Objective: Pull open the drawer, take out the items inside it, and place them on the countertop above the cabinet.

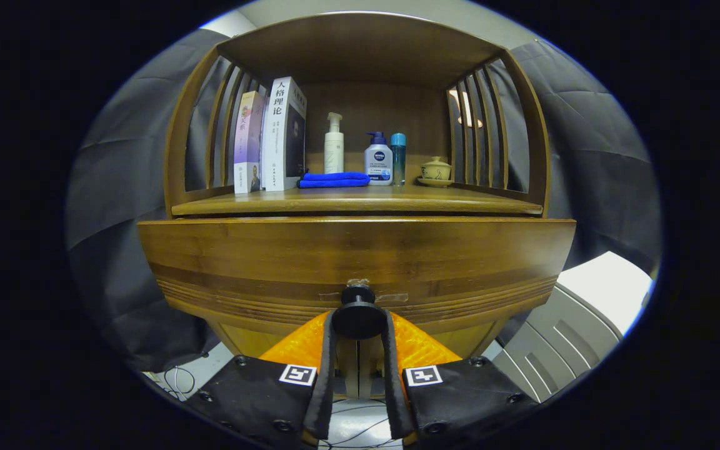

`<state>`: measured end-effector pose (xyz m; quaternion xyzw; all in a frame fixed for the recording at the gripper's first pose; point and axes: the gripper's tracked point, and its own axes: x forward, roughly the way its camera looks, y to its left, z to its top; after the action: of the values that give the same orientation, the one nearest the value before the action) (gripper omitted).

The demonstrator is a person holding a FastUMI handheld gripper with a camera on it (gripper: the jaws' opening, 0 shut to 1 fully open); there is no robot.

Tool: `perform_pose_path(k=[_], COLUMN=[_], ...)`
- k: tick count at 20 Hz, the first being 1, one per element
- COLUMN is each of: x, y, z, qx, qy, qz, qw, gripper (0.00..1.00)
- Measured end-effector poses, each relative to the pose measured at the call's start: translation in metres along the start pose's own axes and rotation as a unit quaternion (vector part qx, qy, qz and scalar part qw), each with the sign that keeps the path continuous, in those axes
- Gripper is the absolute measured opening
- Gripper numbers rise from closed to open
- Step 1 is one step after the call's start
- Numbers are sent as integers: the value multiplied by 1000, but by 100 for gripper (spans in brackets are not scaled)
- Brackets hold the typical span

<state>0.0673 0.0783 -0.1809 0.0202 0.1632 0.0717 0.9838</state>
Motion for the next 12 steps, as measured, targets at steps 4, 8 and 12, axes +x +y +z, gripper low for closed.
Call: perform_pose_path(k=[4, 8, 12], x=[-16, -30, -42], y=[0, -1, -2], z=[-5, -10, -14], qx=[-3, -4, 1], qy=[0, 0, -2], qz=[1, -3, -3], qw=[1000, 1000, 1000], gripper=[38, 38, 38])
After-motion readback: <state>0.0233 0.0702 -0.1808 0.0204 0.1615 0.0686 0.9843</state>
